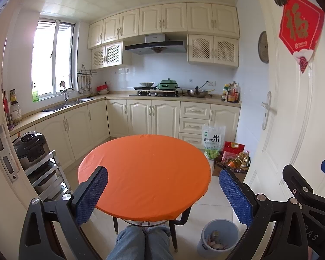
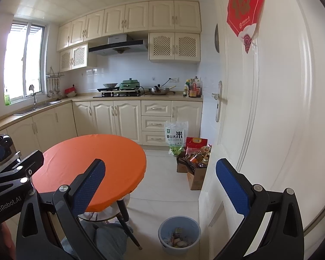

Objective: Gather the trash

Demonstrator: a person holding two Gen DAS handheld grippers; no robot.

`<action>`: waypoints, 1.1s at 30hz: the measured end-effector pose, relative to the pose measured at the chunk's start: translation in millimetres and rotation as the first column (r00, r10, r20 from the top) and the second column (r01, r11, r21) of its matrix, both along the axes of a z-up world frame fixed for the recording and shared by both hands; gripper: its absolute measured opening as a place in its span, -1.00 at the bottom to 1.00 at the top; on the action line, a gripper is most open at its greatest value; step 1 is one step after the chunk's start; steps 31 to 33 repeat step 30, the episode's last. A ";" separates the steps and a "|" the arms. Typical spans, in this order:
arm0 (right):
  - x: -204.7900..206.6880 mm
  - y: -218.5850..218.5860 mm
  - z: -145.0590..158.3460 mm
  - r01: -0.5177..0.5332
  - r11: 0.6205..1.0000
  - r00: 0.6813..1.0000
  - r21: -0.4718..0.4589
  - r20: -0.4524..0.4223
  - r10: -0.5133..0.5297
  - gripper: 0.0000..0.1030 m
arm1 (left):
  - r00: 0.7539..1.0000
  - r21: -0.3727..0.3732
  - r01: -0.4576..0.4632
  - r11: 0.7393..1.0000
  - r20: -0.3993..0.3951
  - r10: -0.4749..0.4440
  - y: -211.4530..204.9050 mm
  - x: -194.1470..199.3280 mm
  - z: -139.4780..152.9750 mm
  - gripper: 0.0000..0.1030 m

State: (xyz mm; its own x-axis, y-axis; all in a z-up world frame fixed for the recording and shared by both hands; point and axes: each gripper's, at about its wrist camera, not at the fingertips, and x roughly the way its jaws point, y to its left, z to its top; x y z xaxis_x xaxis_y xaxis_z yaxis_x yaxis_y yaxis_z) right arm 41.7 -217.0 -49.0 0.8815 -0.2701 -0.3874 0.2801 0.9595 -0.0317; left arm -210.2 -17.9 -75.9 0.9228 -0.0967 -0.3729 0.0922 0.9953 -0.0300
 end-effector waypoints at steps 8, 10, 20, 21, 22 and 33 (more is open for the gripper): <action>-3.0 -2.8 -1.8 0.007 1.000 1.000 0.003 0.003 -0.007 1.00 | 1.000 -0.002 -0.002 1.000 0.005 0.002 -0.2 -2.3 -3.7 0.96; -2.7 -3.8 -1.9 0.005 1.000 1.000 0.006 -0.001 -0.005 1.00 | 1.000 0.002 -0.006 1.000 0.004 0.006 -1.0 -2.3 -4.3 0.96; -7.5 -5.1 -2.6 0.003 1.000 1.000 0.017 0.004 -0.003 1.00 | 1.000 -0.003 -0.005 1.000 0.017 0.005 1.3 -8.1 -6.3 0.96; -8.3 -5.2 -2.8 0.004 1.000 1.000 0.020 0.006 -0.004 1.00 | 1.000 -0.003 -0.005 1.000 0.017 0.005 1.4 -8.6 -6.9 0.96; -8.9 -5.2 -3.2 0.003 1.000 1.000 0.022 0.006 -0.003 1.00 | 1.000 -0.003 -0.004 1.000 0.017 0.005 1.4 -8.6 -7.0 0.96; -11.3 -3.9 -3.9 0.004 1.000 1.000 0.017 0.006 -0.005 1.00 | 1.000 0.001 -0.011 1.000 0.027 0.011 3.3 -12.6 -9.3 0.96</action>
